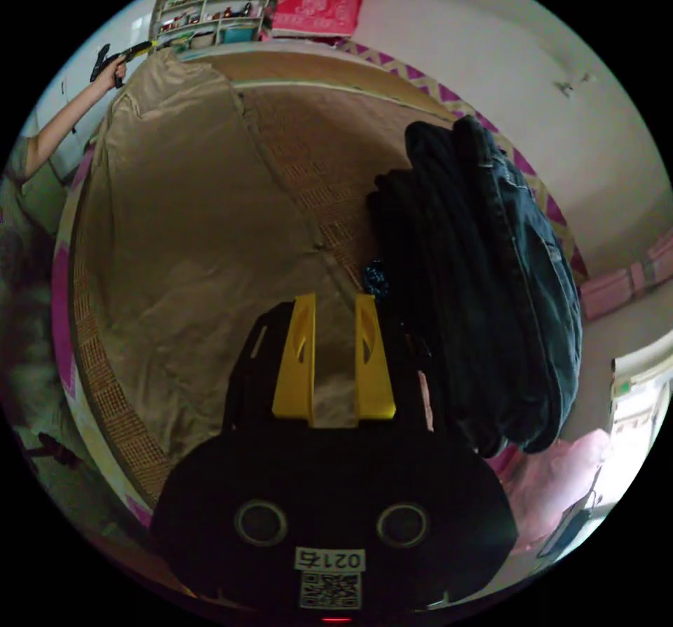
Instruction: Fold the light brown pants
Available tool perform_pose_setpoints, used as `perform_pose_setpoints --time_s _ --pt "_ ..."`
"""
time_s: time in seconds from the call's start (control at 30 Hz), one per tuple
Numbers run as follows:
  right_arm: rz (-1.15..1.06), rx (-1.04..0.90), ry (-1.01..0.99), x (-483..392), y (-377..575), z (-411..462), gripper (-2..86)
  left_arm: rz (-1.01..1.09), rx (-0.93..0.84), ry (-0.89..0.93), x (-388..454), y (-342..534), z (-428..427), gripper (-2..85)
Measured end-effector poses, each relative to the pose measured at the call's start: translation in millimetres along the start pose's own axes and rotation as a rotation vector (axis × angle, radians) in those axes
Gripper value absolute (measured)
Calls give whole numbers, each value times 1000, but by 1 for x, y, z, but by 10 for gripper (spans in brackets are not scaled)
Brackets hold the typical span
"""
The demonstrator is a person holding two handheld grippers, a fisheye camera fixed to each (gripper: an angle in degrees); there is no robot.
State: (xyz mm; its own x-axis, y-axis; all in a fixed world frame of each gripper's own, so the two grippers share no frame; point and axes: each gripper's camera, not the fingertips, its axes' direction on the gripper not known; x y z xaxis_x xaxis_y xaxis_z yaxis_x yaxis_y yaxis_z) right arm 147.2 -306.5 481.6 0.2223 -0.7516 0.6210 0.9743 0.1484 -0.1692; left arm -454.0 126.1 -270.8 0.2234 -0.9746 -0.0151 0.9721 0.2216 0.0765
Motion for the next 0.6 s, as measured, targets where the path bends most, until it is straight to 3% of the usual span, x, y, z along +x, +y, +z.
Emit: perform_pose_setpoints --time_s 0.07,0.17,0.23,0.33,0.6 --pt "-35 -32 -33 6 -6 8 83 72 -28 45 2 6 -1 17" --pt "-60 -69 -123 17 -12 19 75 428 -137 226 53 27 15 4" --pt "-44 -78 -196 29 -17 23 69 679 -321 381 108 54 44 19" --pt "-1 -87 -271 44 -20 25 70 901 -452 416 170 92 81 73" --pt "41 -98 -352 62 -17 28 55 1174 -707 472 261 156 160 113"
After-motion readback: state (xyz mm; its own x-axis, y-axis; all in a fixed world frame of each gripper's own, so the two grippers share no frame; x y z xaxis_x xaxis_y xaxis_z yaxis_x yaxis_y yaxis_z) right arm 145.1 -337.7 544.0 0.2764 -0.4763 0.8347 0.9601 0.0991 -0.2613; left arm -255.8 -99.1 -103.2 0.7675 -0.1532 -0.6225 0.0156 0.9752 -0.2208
